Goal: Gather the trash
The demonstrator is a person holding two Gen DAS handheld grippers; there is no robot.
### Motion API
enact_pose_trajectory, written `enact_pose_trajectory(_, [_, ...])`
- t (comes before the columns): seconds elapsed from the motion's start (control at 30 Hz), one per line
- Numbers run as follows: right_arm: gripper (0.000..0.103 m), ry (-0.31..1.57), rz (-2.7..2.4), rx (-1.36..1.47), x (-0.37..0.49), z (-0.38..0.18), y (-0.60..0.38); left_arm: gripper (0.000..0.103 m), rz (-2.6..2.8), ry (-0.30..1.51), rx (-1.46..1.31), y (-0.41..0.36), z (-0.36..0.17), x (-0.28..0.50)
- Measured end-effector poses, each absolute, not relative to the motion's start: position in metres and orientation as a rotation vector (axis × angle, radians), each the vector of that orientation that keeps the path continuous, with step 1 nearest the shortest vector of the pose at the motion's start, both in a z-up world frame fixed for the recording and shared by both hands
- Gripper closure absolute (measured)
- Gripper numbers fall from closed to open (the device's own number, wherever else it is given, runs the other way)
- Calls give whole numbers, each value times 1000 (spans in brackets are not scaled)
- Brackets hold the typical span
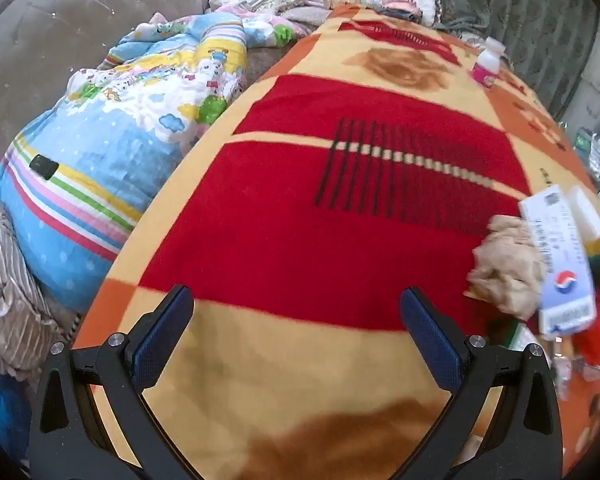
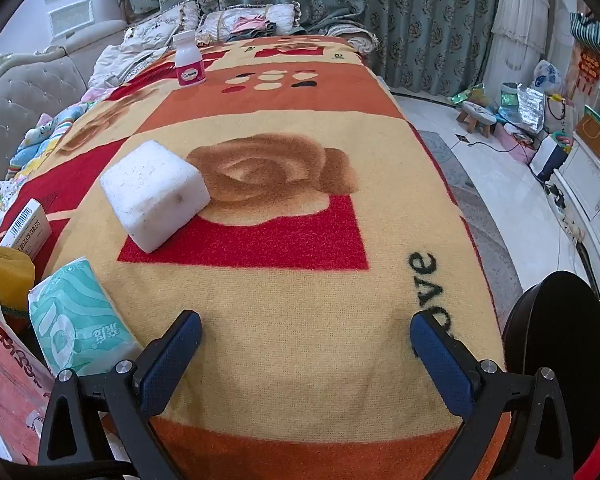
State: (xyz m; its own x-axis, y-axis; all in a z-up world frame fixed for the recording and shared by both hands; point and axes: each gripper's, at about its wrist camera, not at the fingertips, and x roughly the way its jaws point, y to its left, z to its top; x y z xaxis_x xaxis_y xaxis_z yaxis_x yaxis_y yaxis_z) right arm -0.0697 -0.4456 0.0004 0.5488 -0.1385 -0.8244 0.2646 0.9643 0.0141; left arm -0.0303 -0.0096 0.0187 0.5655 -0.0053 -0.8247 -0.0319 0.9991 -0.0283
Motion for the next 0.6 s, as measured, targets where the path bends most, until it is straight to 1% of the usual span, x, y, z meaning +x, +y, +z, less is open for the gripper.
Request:
enact_pose_trajectory(0.17, [0,1034,-174,149,-77,9,-449,0,-14,886,-10,-29,51,-56])
enact_pose_trajectory(0.3, [0,928,-228,173,-104,28,-452,0,-63,846,-13,-41,71,-70])
enact_pose_trajectory(0.47, [0,784,-215,165,-133,75,-434,0,-118,774,-25,-61,96,-88])
enact_pose_trajectory(0.6, [0,715,-198,137,-141,103,-413,0,-146,724,-37,-77,112,-98])
